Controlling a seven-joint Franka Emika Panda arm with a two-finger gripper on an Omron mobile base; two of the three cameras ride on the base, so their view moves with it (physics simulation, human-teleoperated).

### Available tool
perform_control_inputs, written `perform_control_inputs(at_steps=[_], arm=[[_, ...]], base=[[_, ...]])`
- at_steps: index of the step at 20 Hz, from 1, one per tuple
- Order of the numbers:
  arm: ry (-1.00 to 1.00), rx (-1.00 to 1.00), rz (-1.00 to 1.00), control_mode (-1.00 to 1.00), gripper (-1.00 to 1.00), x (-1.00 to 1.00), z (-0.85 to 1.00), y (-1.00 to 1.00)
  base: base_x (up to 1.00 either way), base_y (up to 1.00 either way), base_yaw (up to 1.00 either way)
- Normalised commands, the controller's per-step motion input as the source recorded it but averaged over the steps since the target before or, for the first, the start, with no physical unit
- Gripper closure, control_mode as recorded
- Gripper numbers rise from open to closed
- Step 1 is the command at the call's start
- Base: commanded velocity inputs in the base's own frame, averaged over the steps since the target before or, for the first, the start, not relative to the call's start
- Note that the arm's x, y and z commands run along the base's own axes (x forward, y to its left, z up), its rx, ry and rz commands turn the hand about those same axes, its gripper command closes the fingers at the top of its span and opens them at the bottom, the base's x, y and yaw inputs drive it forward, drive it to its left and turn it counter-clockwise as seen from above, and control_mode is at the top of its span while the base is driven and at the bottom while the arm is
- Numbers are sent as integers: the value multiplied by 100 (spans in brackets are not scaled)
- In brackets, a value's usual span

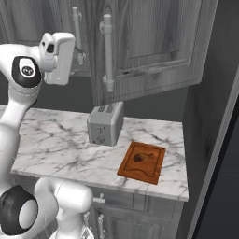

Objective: Open the cabinet, retrieve the rolling pin, and place it next to the meat on the cutting board to prepare for tenderizing.

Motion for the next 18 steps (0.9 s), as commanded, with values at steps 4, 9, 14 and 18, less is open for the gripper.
perform_control_inputs(at_steps=[4,9,14,18], arm=[[3,0,-5,-100,-100,38,-4,-39],[3,0,-6,-100,-100,32,-1,-47],[4,0,-4,-100,-100,29,-1,-47],[3,0,-3,-100,-100,13,-1,-50]], base=[[0,0,0],[0,0,0],[0,0,0],[0,0,0]])
